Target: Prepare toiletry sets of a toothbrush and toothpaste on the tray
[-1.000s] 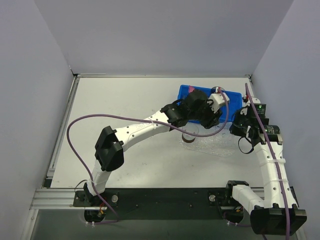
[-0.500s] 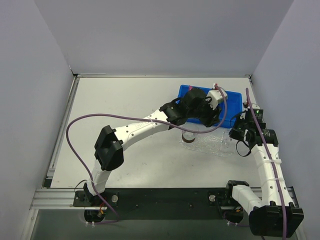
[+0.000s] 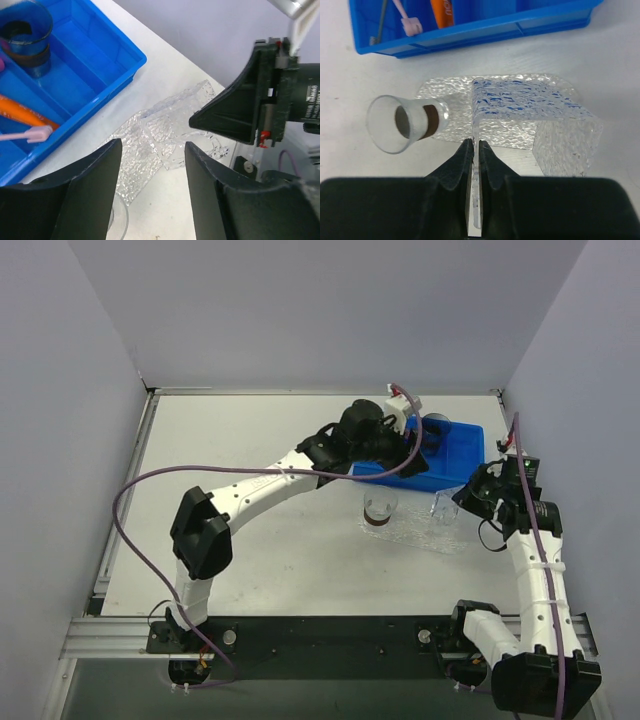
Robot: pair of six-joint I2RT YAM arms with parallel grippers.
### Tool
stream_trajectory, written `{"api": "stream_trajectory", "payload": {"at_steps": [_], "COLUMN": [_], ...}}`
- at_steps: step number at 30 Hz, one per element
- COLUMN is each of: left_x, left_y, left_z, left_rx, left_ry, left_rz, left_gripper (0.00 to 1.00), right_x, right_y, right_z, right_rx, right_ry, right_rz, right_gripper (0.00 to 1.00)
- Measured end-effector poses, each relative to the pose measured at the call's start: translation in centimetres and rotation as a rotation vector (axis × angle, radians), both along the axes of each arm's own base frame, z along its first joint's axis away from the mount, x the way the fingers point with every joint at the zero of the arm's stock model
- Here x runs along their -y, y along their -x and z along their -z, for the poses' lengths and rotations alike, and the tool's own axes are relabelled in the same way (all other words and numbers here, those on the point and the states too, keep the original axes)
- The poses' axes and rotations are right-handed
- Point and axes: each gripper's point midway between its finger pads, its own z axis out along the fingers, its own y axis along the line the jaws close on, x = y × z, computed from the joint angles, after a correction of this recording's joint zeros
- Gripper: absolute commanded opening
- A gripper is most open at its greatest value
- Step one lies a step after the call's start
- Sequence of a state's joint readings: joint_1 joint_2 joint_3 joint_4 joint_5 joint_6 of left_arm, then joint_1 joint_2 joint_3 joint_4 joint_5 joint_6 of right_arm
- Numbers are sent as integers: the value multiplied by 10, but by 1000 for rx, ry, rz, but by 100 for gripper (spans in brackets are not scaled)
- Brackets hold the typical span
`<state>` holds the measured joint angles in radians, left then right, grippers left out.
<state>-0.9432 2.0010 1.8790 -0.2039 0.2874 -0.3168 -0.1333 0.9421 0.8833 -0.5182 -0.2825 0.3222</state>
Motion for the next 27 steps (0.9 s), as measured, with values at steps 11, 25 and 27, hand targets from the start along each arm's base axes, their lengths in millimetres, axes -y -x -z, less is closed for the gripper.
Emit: {"api": "stream_trajectory", "payload": {"at_steps": [11, 25, 27], "left_x": [-47, -33, -32], "left_y": [-35, -13, -13], "left_z": [-22, -49, -49], "left_rx": [-317, -484, -494], "left_ry": [223, 365, 370], "left_rz": [-169, -75, -76], "left_gripper": [67, 71, 71], "right_x": [-33, -60, -62], "right_y": [-29, -32, -32], "right_z": [-109, -153, -156], "right_rx": [313, 435, 444], "right_ry": [-184, -342, -355], "right_rz": [-97, -177, -187], "right_gripper": [0, 0, 0]}}
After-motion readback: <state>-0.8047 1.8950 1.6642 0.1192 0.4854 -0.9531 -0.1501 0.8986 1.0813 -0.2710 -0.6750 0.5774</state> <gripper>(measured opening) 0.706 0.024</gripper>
